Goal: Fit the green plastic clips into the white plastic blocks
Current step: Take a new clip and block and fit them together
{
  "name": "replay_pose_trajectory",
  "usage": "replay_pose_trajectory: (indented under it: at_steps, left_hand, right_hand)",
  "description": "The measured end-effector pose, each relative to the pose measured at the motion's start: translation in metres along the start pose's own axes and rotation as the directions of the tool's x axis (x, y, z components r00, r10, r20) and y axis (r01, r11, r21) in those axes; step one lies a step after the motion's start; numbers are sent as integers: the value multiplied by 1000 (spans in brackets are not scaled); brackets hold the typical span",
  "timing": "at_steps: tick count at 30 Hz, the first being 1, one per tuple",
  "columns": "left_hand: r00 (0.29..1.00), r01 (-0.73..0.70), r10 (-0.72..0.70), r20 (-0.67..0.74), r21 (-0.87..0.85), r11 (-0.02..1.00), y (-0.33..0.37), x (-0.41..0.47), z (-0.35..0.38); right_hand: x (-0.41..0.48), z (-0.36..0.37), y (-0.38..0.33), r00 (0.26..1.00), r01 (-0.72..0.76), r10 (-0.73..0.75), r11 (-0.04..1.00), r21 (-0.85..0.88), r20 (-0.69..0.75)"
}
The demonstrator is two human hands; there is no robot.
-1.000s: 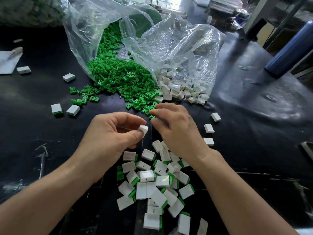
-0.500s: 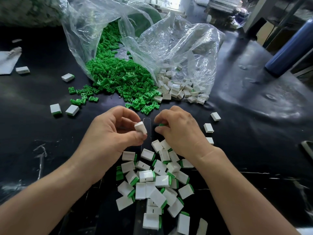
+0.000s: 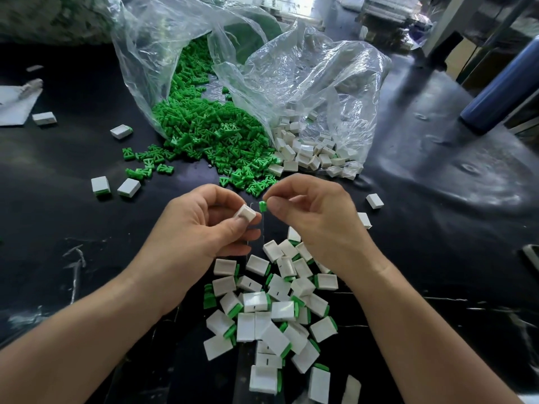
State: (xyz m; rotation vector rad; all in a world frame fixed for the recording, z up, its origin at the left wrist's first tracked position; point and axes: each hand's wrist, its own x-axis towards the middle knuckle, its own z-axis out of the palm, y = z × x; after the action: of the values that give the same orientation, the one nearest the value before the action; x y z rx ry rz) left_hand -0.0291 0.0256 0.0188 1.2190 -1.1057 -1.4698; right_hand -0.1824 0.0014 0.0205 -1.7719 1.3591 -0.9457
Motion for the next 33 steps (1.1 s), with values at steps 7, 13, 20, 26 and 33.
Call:
replay_pose_trajectory:
  at_steps: [7, 13, 20, 26, 33]
  left_hand:
    - [999, -19, 18, 31, 42, 999, -1, 0, 0]
    - [999, -42, 40, 22, 76, 996, -2, 0, 0]
    - [998, -63, 61, 18, 92, 994, -1, 0, -2]
    - [1000, 6, -7, 30, 53, 999, -2, 0, -4]
    - [993, -94, 79, 85, 185, 978, 0, -1, -9]
  right_hand:
    - [-4, 4, -5, 999, 32, -33, 999, 44, 18]
    - [-5, 7, -4, 996, 33, -35, 999, 24, 77]
    - [-6, 6, -4, 992, 12, 5, 991, -134, 126]
    - [-8, 6, -8, 988, 44, -14, 981, -191, 155]
    - [-11, 2, -15, 950, 77, 15, 956, -282, 312]
